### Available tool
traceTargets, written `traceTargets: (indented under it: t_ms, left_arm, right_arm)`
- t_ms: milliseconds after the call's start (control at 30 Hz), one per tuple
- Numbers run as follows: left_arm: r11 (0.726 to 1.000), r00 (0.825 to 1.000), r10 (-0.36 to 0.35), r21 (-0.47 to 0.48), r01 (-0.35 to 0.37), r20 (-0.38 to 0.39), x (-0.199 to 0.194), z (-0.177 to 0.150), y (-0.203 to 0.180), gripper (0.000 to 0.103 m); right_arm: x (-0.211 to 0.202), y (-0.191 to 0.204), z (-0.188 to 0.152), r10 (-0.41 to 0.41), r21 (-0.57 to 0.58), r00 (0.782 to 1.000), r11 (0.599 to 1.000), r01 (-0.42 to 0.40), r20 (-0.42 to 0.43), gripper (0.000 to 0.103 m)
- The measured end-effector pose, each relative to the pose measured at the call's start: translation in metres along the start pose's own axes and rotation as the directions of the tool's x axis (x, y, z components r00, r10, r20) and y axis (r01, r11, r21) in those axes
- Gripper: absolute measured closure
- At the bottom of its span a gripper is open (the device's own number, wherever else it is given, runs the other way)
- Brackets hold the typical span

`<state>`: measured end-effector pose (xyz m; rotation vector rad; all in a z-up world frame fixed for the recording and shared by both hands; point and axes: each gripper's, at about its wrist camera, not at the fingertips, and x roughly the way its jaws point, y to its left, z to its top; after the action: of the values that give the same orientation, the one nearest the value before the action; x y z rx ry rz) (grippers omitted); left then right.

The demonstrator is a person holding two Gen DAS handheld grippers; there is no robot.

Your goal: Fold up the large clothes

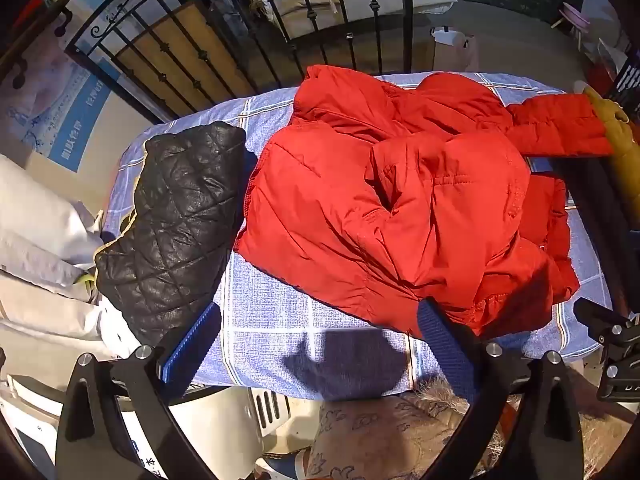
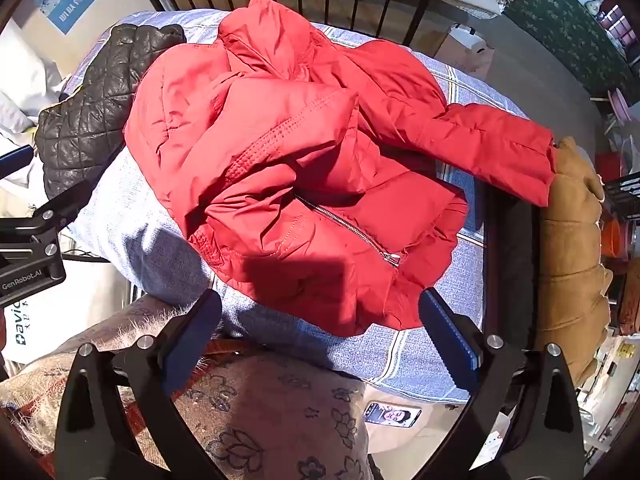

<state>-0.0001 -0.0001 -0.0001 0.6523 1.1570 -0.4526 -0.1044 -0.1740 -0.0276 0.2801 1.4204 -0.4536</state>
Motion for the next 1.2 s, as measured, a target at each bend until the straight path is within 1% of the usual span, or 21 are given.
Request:
traceTargets:
  t_ms: [67, 1200]
  left_arm:
    - [1.000, 1.000, 0.000, 0.000, 0.000, -0.002, 0.0000, -0.0001, -0.0002, 0.006]
    - [1.000, 1.000, -0.002, -0.001, 0.002, -0.012, -0.0041, -0.0061, 0.0017, 0.006]
  right_arm:
    - [0.0000, 0.0003, 0.0000, -0.009, -0.001, 1.000, 1.000, 0.009, -0.004, 0.006]
    - [0.0014, -0.0002, 0.0015, -0.004, 0.003, 1.000, 1.000, 0.004, -0.012, 0.006]
